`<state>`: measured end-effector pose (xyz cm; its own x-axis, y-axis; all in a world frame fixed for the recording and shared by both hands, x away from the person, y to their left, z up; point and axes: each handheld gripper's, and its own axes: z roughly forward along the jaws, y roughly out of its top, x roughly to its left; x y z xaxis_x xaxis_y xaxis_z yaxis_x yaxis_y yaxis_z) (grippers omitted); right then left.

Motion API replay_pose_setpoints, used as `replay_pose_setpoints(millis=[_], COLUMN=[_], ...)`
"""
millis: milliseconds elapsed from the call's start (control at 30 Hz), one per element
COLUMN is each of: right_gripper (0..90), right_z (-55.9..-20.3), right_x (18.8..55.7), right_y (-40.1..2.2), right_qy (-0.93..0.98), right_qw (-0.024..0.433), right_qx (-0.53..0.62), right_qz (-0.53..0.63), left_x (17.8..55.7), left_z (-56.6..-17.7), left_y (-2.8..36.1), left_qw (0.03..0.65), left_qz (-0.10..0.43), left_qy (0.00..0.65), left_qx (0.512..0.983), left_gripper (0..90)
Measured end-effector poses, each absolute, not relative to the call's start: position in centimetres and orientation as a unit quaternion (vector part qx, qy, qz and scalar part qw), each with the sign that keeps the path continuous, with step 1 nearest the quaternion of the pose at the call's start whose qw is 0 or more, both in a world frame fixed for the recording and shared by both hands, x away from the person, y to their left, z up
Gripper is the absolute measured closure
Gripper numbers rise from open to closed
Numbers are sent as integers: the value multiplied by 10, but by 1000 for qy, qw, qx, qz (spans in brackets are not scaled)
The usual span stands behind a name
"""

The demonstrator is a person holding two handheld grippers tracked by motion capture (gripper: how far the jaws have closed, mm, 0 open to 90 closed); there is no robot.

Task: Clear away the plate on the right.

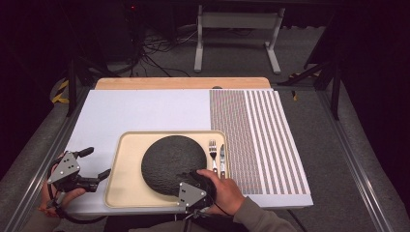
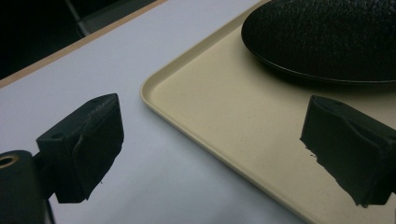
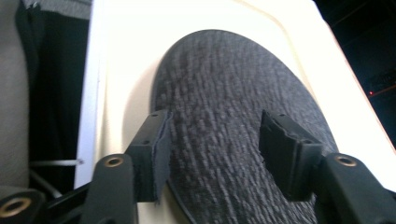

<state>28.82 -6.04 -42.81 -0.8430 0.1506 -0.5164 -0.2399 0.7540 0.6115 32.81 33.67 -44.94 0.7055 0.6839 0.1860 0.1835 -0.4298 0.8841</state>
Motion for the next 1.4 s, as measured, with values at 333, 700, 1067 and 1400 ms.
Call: replay_pose_setpoints(millis=[333, 700, 1067, 1400], right_gripper=[378, 264, 220, 206], right_z=[-423, -418, -407, -402], right_x=[296, 303, 311, 313], right_y=[-65, -69, -79, -86], right_qy=[881, 874, 861, 857], right_qw=[294, 300, 309, 320], right_qx=[7, 44, 80, 95], right_qz=[371, 379, 396, 392], left_x=[328, 328, 328, 328], left_z=[-450, -449, -449, -448], left_y=[336, 334, 334, 335], left_qw=[458, 454, 454, 454], left_qz=[274, 278, 279, 279], left_qy=[269, 265, 264, 264], left_qx=[802, 804, 804, 804], left_gripper=[65, 65, 66, 65])
